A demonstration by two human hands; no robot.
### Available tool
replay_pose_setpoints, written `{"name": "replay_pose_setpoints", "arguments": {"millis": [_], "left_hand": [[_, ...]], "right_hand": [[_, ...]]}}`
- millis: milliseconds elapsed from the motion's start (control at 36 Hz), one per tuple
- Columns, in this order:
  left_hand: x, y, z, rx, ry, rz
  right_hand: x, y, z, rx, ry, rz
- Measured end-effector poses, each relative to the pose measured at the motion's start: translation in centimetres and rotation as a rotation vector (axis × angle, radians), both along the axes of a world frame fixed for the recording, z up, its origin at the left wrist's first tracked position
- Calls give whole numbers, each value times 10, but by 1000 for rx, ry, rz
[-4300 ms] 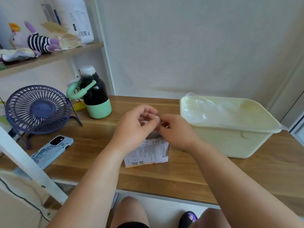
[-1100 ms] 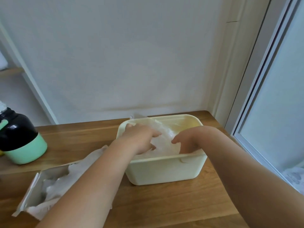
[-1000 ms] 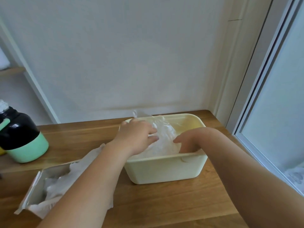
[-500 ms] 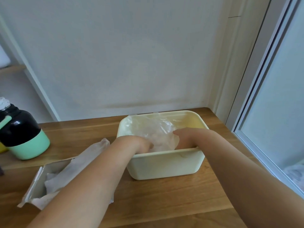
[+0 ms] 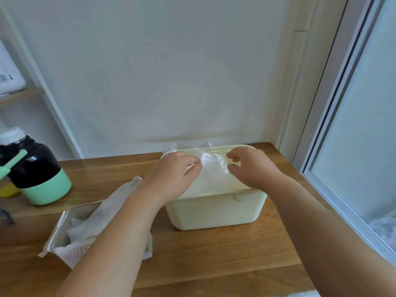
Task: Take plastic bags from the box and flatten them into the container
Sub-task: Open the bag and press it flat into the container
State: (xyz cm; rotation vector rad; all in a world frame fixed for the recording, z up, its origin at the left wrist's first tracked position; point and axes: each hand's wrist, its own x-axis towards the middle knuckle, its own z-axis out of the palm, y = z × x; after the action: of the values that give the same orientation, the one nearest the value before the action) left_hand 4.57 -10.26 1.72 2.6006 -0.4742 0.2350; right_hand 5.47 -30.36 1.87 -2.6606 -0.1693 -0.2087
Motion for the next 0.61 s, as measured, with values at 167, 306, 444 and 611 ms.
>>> {"name": "replay_pose_setpoints", "arguments": {"millis": [167,306,444,611], "left_hand": [[-18,0,-11,-107,33,-65],[-30,0,-17,-3,-74,-105],[-45,8,-28,62,-182,-90],[-77,37,-15,-172,-428,76]], "right_hand": [[-25,2,-12,153,-396,-68],[-46,11,-19,213,-677,-81],[-60,24,-24,259,-617,-46],[-71,51,-21,354,-504,15]]}}
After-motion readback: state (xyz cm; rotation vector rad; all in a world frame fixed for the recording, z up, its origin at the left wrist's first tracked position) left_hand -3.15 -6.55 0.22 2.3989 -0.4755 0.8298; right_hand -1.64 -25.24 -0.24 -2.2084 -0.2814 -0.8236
